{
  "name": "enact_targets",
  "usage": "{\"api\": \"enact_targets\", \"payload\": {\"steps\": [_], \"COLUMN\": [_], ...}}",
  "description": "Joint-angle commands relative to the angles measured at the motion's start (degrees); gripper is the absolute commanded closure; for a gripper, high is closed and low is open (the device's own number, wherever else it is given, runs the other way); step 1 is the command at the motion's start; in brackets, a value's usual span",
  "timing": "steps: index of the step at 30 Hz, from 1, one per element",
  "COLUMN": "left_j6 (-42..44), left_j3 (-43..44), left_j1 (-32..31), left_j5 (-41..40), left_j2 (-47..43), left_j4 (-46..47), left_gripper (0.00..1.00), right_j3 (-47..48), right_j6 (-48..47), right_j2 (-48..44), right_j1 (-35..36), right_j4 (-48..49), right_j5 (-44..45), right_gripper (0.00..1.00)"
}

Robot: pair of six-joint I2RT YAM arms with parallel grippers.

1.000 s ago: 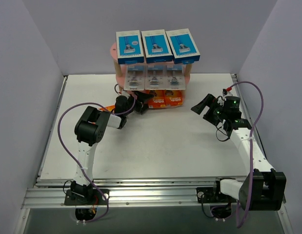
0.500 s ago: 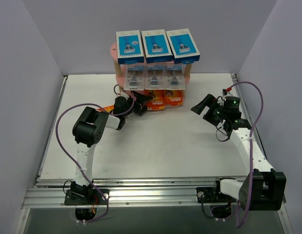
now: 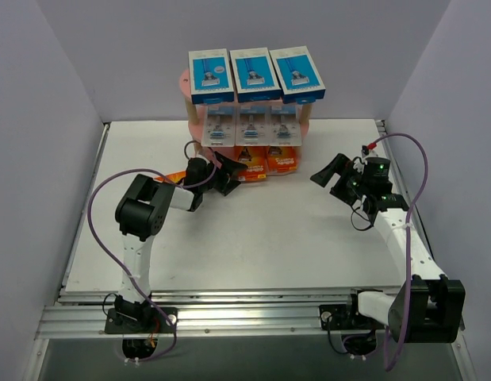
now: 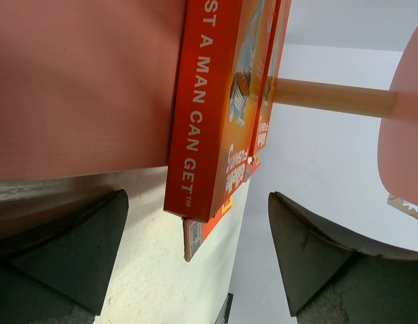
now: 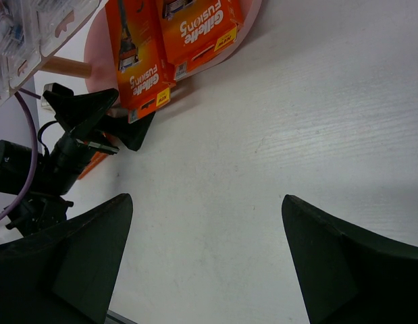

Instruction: Place and organize the shaving razors onto the shelf

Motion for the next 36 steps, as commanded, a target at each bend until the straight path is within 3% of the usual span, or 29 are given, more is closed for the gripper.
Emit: {"api": "enact_targets", "payload": {"steps": [1, 12, 15, 19, 23, 25, 36], "left_j6": [1.55, 1.11, 1.03, 0.5, 0.23, 0.15, 0.85], "left_j3": [-0.19, -4.24, -4.42, -4.41, -3.71, -3.71, -1.52], "left_j1": [0.13, 0.13, 0.13, 0.13, 0.13, 0.22, 0.4], "left_j5": [-0.89, -3.09, -3.97, -5.2, -5.9, -6.43, -6.17], "left_j2": [-1.21, -3.23, -3.23, -3.32, -3.15, -3.23, -2.53], "left_j4": [-1.19, -1.72, -2.33, -1.98, -1.98, -1.37, 0.48], "left_gripper": [0.06, 0.06, 0.01, 0.19, 0.46, 0.51, 0.49], "right_j3": [-0.44, -1.06, -1.06, -1.06, -1.23, -1.23, -0.71], "right_j6": [0.26, 0.26, 0.35, 0.44, 0.44, 0.35, 0.08], "right_j2": [-1.35, -2.14, -1.96, -2.14, -2.31, -2.23, -2.14], "right_j1": [-0.35, -0.35, -0.35, -0.35, -0.35, -0.35, -0.26], "right_j4": [1.34, 1.34, 1.34, 1.34, 1.34, 1.34, 1.34], "right_j5": [-0.77, -0.77, -0.85, -0.94, -0.68, -0.59, -0.5], "right_gripper": [0.12, 0.12, 0.12, 0.13, 0.13, 0.13, 0.14]}}
